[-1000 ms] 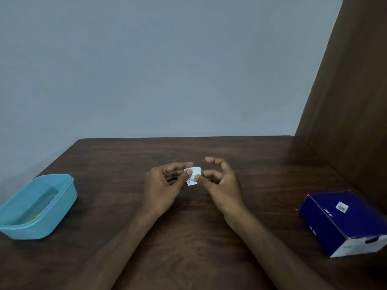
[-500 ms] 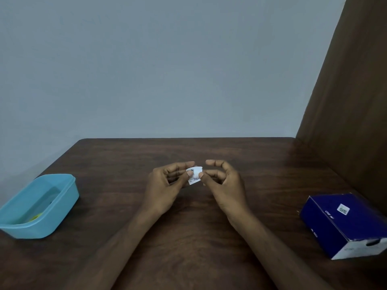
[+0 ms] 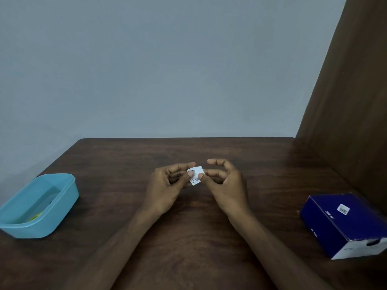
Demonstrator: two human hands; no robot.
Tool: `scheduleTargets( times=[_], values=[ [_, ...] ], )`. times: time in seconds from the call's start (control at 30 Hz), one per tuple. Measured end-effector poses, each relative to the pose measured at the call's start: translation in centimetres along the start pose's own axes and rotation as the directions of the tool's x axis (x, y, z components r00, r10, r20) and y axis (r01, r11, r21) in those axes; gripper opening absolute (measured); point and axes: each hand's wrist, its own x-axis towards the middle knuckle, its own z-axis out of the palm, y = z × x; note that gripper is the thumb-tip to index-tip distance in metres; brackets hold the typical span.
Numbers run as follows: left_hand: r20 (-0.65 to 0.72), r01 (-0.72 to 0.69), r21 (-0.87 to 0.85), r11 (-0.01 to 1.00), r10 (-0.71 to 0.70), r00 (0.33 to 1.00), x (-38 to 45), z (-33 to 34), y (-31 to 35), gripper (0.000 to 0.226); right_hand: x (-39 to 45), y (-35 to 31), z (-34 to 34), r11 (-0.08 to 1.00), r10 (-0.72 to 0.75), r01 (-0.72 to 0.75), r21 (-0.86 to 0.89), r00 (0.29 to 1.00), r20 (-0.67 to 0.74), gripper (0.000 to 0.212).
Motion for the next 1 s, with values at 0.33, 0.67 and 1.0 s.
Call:
scheduleTargets(
  times=[0.33, 0.67, 1.0],
  values=[
    [0.027, 0.011, 0.016, 1.000, -0.011, 1.000, -0.10, -0.23, 0.09, 0.026, -0.24, 0.04, 0.40, 0.996, -0.047, 0.048, -0.070, 0.999, 0.024, 0.027],
    [-0.062, 0.018, -0.021, 1.000, -0.019, 0.998, -0.07, -0.10, 0.31, 0.022, -0.27, 0.02, 0.51, 0.998, 0.028, -0.029, -0.047, 0.999, -0.029, 0.042],
    [-0.046, 0.002, 0.129, 0.992, 0.004, 0.999, -0.32, 0.02, 0.46, 0.016, -0.20, 0.38, 0.47, 0.974, 0.132, -0.140, 0.178, 0.989, 0.060, 0.007]
  ],
)
